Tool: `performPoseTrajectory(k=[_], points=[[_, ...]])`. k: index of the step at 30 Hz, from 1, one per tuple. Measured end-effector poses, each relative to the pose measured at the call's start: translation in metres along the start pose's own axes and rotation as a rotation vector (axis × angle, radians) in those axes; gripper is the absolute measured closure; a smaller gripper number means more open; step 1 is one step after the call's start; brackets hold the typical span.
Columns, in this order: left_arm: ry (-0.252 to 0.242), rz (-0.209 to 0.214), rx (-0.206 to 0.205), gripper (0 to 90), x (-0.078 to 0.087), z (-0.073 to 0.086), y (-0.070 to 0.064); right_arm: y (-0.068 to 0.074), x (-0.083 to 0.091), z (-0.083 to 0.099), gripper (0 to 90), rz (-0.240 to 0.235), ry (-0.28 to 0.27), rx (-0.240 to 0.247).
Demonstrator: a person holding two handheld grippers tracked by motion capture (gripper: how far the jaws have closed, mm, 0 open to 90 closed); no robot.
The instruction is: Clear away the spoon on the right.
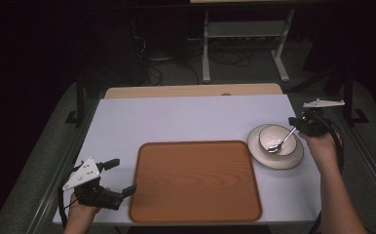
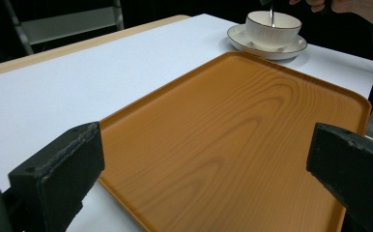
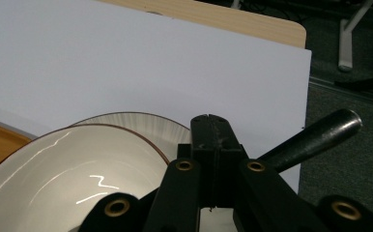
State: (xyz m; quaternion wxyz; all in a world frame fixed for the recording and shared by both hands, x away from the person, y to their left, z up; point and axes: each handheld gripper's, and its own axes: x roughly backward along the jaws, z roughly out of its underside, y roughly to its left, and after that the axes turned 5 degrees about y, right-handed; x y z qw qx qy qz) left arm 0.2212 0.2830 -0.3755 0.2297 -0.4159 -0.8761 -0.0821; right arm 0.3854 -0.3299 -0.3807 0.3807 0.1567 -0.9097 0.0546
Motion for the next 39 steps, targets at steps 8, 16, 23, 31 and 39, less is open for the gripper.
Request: performPoseTrajectory(k=[8,16,23,31,39], points=[[-0.002,0.005,-0.003,0.0,0.001,0.0,0.0,-0.001,0.009,0.007,90.0,0.018,0.018,0.007],[-0.004,0.007,-0.004,0.0,0.0,0.0,-0.001,0.0,0.016,0.014,90.0,0.034,0.032,0.015],[-0.004,0.009,-0.006,0.0,0.001,0.0,-0.001,-0.002,0.022,0.021,89.9,0.04,0.041,0.005],[-0.005,0.008,-0.006,0.0,0.001,0.0,-0.001,0.006,0.038,0.018,68.8,-0.005,-0.05,-0.002],[-0.006,0.011,-0.01,0.0,0.001,-0.001,-0.002,0.022,0.061,0.045,52.1,0.047,-0.09,-0.038]])
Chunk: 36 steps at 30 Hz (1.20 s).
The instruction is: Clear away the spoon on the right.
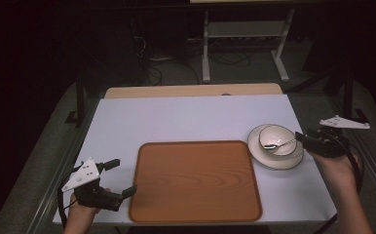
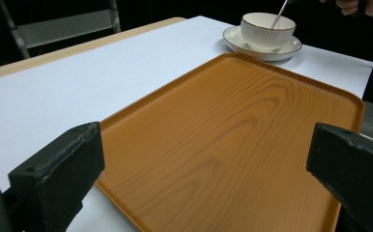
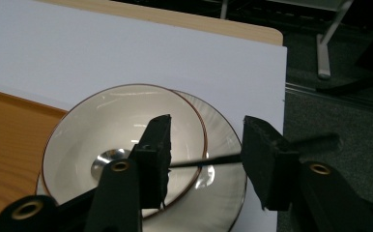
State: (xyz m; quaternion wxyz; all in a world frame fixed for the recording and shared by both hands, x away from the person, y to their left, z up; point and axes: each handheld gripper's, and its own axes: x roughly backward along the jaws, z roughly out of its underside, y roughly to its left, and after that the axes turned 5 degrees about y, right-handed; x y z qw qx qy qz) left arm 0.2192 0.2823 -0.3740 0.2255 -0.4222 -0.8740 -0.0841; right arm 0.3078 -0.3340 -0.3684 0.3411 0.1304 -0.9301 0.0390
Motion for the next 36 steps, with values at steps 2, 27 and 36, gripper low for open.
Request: performPoseTrajectory(k=[2,27,36], points=[[-0.001,-0.001,0.003,0.0,0.0,0.0,0.0,-0.002,0.004,0.006,50.7,0.003,-0.001,-0.017],[0.007,0.001,-0.001,0.0,-0.002,0.0,0.0,-0.011,-0.045,0.015,45.1,-0.055,0.025,-0.105],[0.006,-0.001,-0.001,0.0,-0.002,0.0,0.0,-0.008,-0.045,0.016,56.2,-0.057,0.029,-0.109]])
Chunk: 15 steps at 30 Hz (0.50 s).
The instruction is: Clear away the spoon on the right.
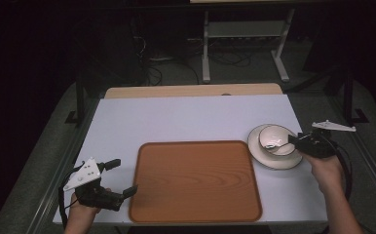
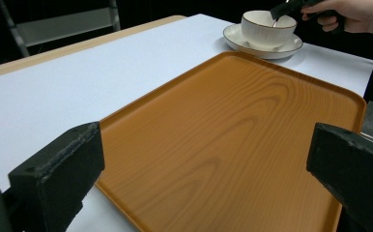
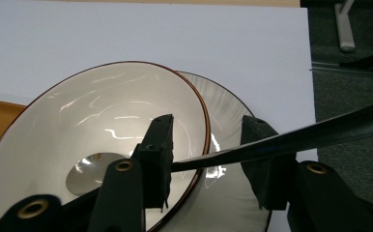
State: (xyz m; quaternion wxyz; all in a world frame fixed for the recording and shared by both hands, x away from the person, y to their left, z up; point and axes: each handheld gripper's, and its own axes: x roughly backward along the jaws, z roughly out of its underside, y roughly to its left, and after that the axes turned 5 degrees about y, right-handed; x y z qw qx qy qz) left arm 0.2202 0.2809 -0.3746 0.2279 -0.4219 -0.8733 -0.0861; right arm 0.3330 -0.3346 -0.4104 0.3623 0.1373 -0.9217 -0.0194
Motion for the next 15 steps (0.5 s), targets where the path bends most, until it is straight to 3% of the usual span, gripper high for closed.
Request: performPoseTrajectory(k=[11,15], points=[[-0.003,-0.002,-0.001,0.0,0.0,0.0,0.0,0.008,0.009,-0.01,69.2,0.027,-0.042,0.045],[-0.006,-0.003,0.002,0.0,0.001,0.0,0.0,0.009,0.012,-0.015,73.3,0.016,-0.052,0.059]])
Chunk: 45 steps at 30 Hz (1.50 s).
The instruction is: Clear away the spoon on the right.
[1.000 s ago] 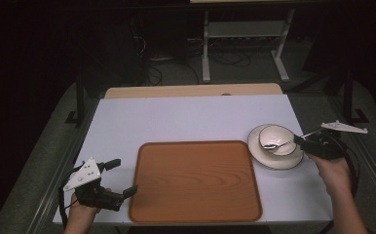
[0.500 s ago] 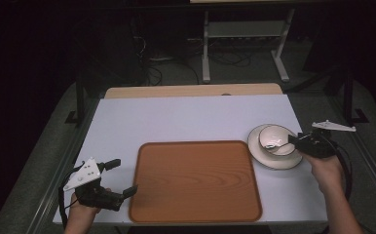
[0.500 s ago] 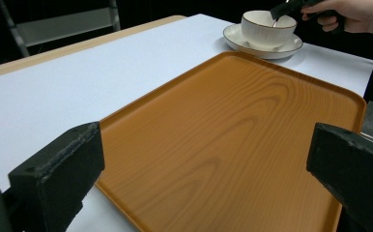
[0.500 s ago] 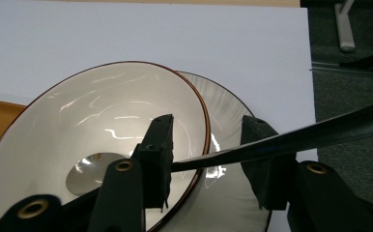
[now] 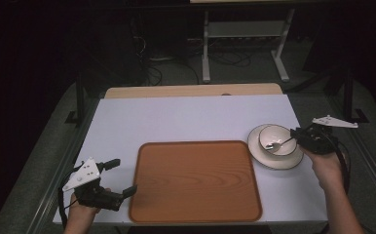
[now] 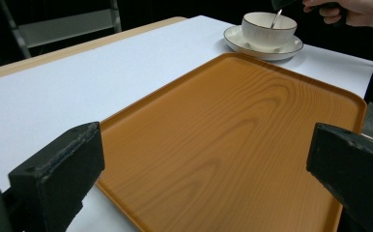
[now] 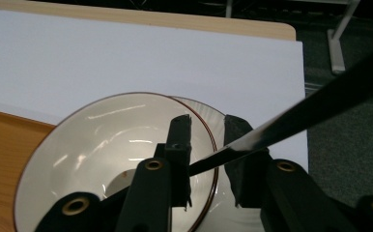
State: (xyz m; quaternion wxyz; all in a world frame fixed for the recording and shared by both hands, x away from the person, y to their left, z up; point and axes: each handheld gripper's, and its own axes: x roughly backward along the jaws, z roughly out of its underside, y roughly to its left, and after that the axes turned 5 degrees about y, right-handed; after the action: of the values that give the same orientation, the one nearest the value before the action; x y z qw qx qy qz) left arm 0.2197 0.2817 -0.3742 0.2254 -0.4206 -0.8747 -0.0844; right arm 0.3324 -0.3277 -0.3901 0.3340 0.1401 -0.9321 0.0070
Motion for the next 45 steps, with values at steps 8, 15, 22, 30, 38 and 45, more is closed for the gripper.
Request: performPoseTrajectory(k=[8,15,22,30,38,45], points=[[0.0,-0.005,0.004,0.0,0.0,0.0,0.001,0.003,0.004,-0.014,82.5,-0.048,-0.019,0.028],[-0.004,-0.005,0.003,0.0,0.001,0.0,0.001,0.005,0.004,-0.026,88.2,-0.075,-0.022,0.062],[-0.005,-0.003,0.006,0.0,0.001,0.0,0.001,0.004,-0.001,-0.039,88.4,-0.085,0.006,0.095],[-0.006,0.0,0.003,0.0,0.0,0.0,0.001,0.008,0.01,-0.046,88.4,-0.088,-0.023,0.126],[-0.006,0.0,0.003,0.0,0.001,0.0,0.002,0.018,0.026,-0.055,88.4,-0.112,-0.054,0.179],[-0.008,0.004,0.0,0.0,0.0,0.0,0.001,0.039,0.039,-0.061,88.4,-0.179,-0.06,0.248]])
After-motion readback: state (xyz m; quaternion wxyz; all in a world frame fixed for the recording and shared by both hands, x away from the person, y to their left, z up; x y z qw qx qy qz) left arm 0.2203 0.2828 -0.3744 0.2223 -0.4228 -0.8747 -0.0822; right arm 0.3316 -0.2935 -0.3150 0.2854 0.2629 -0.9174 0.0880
